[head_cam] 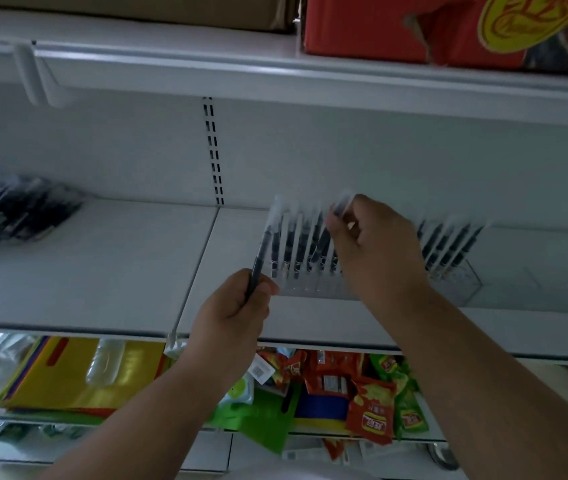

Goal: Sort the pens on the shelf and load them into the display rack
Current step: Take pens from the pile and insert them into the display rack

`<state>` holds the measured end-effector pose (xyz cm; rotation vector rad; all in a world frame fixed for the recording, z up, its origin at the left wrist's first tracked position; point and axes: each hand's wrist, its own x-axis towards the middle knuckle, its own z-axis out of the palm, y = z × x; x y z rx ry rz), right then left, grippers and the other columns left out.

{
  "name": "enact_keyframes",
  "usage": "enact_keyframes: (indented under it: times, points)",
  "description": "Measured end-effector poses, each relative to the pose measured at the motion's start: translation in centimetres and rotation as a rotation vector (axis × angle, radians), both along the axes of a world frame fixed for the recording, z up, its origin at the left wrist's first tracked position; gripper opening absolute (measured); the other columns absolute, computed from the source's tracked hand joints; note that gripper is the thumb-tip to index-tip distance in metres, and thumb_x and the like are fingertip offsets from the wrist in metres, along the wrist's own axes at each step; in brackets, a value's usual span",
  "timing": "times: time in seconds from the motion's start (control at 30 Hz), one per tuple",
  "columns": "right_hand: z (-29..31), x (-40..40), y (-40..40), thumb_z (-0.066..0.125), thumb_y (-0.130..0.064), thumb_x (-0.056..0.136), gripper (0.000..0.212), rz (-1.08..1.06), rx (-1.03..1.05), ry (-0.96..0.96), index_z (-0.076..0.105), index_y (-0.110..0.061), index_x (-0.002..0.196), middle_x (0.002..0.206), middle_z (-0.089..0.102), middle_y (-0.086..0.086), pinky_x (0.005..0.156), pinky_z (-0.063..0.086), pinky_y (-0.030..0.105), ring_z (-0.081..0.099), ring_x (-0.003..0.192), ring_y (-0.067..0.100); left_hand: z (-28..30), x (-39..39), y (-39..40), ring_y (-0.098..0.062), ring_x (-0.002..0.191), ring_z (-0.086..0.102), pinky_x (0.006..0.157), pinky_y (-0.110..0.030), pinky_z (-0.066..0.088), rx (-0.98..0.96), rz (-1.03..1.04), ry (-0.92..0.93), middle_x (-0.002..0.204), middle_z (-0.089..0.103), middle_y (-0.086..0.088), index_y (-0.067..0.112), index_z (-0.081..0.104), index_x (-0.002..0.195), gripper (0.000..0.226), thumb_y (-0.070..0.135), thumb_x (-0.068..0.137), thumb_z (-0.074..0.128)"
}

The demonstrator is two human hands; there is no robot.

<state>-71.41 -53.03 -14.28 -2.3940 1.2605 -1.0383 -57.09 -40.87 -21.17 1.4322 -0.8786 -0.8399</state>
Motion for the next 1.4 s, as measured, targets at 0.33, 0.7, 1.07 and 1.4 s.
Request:
enact_keyframes:
  times: [0.33,0.7,1.07,1.4]
  points:
    - [-0.4,1.8,0.3,0.046,-0.038,0.102,0.030,-0.091,0.080,0.300,0.043,-0.022,0.076,0.066,0.046,-0.007,0.051,0.028,0.026,0.043,0.058,0.005,0.1,1.4,0.2,-0.017,0.055,0.037,0.058,-0.038,0.032,-0.003,-0.073,-0.040,0.057,0.043,0.009,0.031,0.065,0.082,0.017,0.037,0.084,0.049]
    - [-0.7,0.9,2.8,0.060,-0.051,0.087,0.026,0.101,0.337,-0.138,0.062,-0.026,0.086,0.079,0.065,-0.008,0.063,0.053,0.028,0.060,0.069,0.005,1.3,-0.1,-0.2,-0.008,0.050,0.041,0.052,-0.028,0.037,-0.030,-0.108,-0.357,0.055,0.046,0.009,0.029,0.058,0.085,0.017,0.030,0.098,0.047]
    - [1.2,-3.4,1.7,0.053,-0.026,0.099,0.019,0.012,0.255,-0.408,0.059,-0.015,0.084,0.073,0.064,0.014,0.052,0.048,0.034,0.060,0.056,0.025,0.6,-0.9,-1.5,-0.005,0.091,0.047,0.084,-0.018,0.037,-0.117,0.006,-1.020,0.100,0.052,0.011,0.018,0.058,0.116,0.028,0.032,0.094,0.047]
    - [0.6,-1.9,0.0,0.046,-0.025,0.102,0.016,0.103,0.023,0.132,0.056,-0.013,0.100,0.091,0.062,0.003,0.071,0.048,0.032,0.058,0.082,0.018,-1.3,-1.3,-1.8,-0.020,0.124,0.045,0.104,-0.037,0.036,-0.017,-0.054,-1.341,0.133,0.059,-0.002,0.016,0.058,0.134,0.052,0.034,0.089,0.041]
